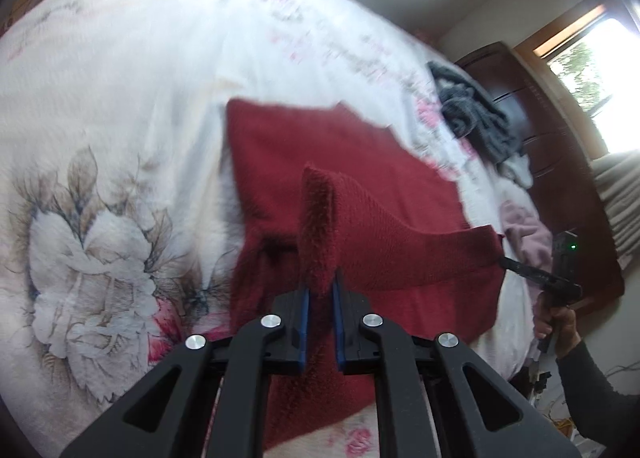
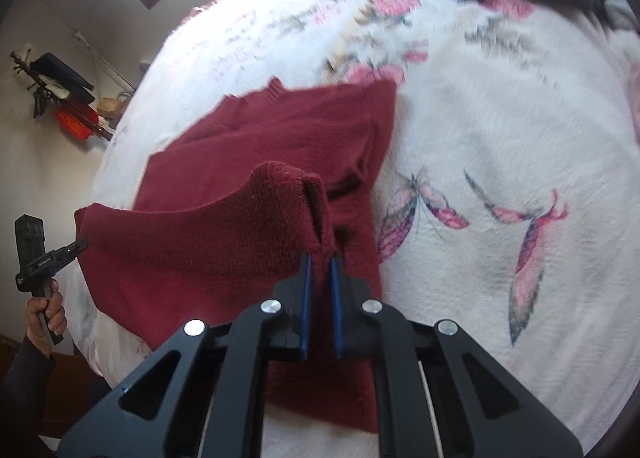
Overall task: Fold small clothes
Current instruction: 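Lift the hem with both tools and fold it toward the collar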
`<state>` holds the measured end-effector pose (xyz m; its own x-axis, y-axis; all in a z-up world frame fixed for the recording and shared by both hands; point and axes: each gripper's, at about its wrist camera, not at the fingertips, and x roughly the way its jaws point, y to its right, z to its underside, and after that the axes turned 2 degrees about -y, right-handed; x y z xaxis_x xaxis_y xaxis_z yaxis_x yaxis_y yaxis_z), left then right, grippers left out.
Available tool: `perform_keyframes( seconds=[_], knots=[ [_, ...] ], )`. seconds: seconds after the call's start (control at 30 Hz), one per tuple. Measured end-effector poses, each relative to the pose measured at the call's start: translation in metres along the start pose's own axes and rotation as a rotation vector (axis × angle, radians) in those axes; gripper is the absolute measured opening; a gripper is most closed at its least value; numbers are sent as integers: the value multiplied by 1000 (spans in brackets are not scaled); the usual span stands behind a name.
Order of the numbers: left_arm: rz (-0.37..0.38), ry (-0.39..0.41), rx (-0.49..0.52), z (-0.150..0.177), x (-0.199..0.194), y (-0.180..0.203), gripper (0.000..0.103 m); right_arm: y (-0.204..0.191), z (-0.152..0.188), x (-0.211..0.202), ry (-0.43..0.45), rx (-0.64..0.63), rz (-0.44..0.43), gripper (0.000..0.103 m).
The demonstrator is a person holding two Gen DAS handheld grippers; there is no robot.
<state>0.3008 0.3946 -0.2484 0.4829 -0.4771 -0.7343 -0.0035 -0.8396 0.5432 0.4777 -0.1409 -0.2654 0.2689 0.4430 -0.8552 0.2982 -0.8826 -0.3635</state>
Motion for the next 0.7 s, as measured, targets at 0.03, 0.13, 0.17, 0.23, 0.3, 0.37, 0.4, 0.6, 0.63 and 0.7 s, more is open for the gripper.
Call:
perform_keyframes(
  seconds=[0.03, 0.13, 0.17, 0.23, 0.3, 0.37, 0.4, 0.6, 0.63, 0.7],
  knots=[
    [5, 18, 16, -3, -9, 6, 9, -4, -1, -8, 16, -11, 2, 7],
    [12, 61, 56, -14, -30, 19, 9, -15, -8, -35, 72, -39, 4, 7],
    [14, 74, 69, -20, -37, 22, 9, -17, -11, -42, 89, -45, 5, 7],
    [12, 97, 97, -35, -46, 28, 9, -21, -23, -56, 127, -55, 6, 7],
    [8, 113, 114, -50, -51, 33, 9, -24, -40, -68, 160, -63, 5, 7],
    [19, 123, 113, -71, -52, 33, 9, -28, -56, -71, 176, -71, 9, 7],
    [26, 122, 110, -80, -52, 31, 9, -29, -68, -70, 179, -76, 16, 7],
    [15, 106, 110, -140, -26, 27, 9, -23, -125, -51, 172, -72, 56, 7],
    [17, 104, 101, -151, -20, 24, 9, -19, -136, -45, 165, -60, 54, 7],
    [13, 89, 77, -172, -3, 17, 9, -9, -155, -32, 149, -28, 52, 7]
  ],
)
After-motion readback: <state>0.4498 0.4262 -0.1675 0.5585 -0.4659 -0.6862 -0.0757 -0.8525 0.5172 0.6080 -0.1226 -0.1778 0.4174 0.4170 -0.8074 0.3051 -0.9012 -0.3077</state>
